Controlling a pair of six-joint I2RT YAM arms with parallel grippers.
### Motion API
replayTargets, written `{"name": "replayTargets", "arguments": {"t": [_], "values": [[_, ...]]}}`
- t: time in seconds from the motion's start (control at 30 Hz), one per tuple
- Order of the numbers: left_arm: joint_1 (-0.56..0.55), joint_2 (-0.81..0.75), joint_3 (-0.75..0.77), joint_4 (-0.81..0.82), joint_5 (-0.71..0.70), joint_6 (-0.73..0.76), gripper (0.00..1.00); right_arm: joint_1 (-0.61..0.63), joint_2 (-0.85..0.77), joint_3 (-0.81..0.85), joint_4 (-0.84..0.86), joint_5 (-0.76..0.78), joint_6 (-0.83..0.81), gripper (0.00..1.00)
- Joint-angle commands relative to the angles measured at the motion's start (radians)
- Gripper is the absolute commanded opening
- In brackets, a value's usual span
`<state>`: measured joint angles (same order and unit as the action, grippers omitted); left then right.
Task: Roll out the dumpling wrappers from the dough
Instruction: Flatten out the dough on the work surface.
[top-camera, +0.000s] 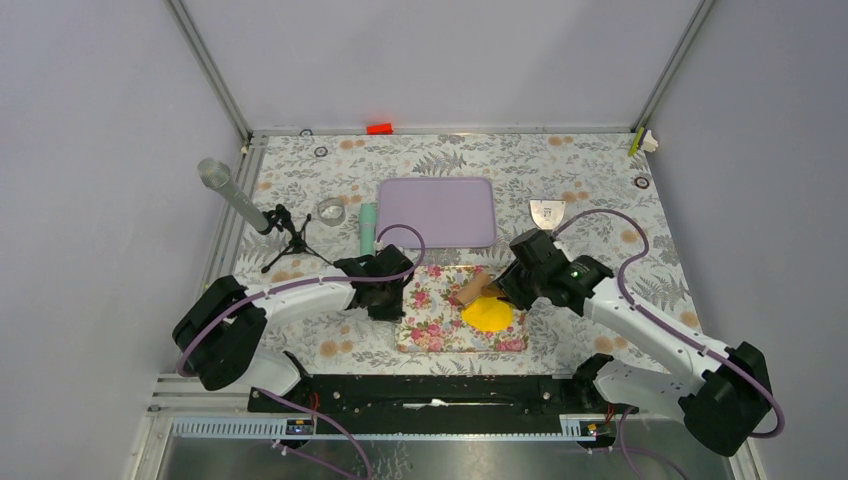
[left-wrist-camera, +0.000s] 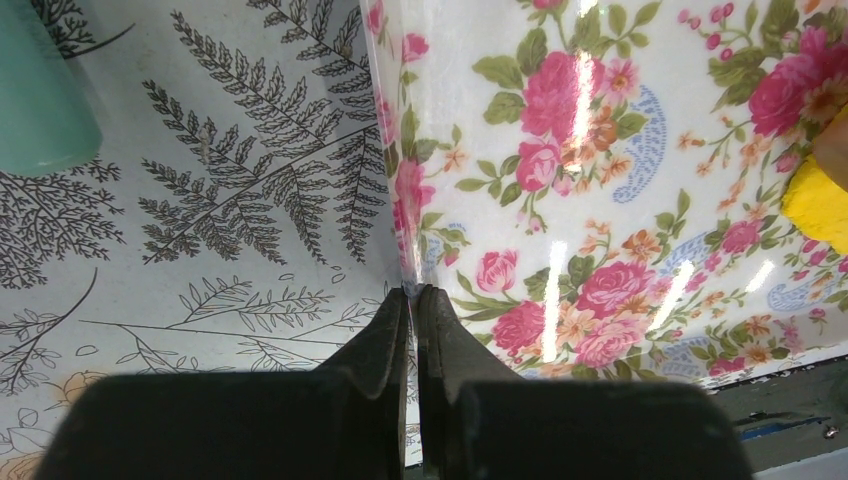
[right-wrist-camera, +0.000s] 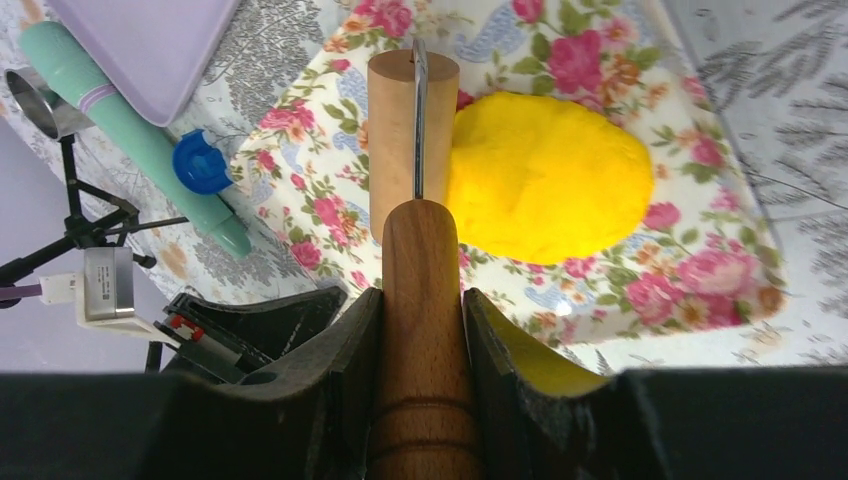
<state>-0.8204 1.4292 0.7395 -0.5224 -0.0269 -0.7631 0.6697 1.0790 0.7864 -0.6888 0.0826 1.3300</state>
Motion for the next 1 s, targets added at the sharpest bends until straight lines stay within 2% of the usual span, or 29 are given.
{"name": "replayTargets", "arguments": {"t": [0.0,0.23,0.47,0.63,0.83,0.97], "values": [[-0.005,0.013,0.017,-0.049,-0.022,0.060,0.00,0.057,0.096,-0.094,-0.136,0.097,0.003,0.00],[-0.005,0.016,0.014,-0.044,-0.019,0.069,0.00,0.065,0.039,-0.016,-0.145,0.098,-0.030,0.00],[-0.005,0.021,0.022,-0.053,-0.034,0.071,0.00,0.064,-0.008,0.232,-0.072,-0.005,-0.355,0.00],[-0.004,0.035,0.030,-0.060,-0.044,0.072,0.00,0.064,0.017,0.352,-0.145,-0.077,-0.522,0.00],[-0.004,0.034,0.028,-0.064,-0.050,0.071,0.00,0.065,0.020,0.314,-0.293,-0.133,-0.677,0.00],[-0.005,0.049,0.034,-0.062,-0.047,0.078,0.00,0.064,0.047,0.258,-0.333,-0.109,-0.711,0.00]]}}
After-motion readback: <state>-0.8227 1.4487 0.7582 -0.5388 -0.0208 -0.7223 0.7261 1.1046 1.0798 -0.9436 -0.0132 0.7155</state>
